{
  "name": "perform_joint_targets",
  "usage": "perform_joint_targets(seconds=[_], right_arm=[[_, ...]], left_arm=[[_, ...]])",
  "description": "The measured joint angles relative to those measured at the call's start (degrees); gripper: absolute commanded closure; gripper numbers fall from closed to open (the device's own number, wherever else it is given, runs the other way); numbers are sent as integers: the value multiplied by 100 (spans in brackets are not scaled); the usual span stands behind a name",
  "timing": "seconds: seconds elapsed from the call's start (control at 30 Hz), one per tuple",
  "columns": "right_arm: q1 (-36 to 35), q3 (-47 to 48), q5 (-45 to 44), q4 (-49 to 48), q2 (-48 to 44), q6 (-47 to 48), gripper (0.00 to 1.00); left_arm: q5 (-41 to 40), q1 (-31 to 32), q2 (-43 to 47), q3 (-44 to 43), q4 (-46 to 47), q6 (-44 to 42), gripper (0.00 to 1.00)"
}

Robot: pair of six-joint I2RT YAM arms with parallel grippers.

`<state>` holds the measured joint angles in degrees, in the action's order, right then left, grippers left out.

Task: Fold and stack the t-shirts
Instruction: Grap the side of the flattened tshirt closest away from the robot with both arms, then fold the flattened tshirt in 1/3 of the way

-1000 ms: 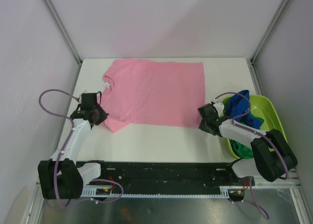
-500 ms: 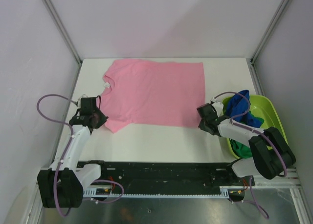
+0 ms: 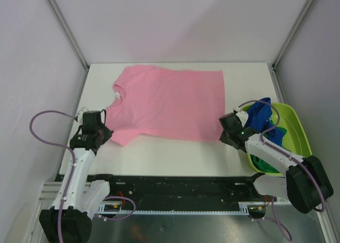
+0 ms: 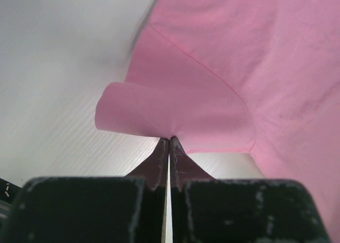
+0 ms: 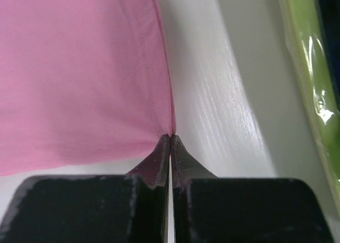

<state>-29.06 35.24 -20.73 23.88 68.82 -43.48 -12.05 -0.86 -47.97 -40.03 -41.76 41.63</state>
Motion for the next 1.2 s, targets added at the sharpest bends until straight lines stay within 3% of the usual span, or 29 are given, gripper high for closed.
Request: perform_joint_targets(seconds=[0.23,0.5,0.73,1.2], right_arm=[[4,85,44,273,-79,63,100],[245,872,-37,186,861,334,100],[461,1539,-92,33,1650,505,100],[828,1998,-83,-216,2354,710,100]], left_arm=[[-90,313,-400,-339,-205,-155,100],[-116,743,-2253,-1917,444,-553,100],[-61,767,-3351,-2492,938,-721,100],[-44,826,-4321,-3185,1340,-713,100]])
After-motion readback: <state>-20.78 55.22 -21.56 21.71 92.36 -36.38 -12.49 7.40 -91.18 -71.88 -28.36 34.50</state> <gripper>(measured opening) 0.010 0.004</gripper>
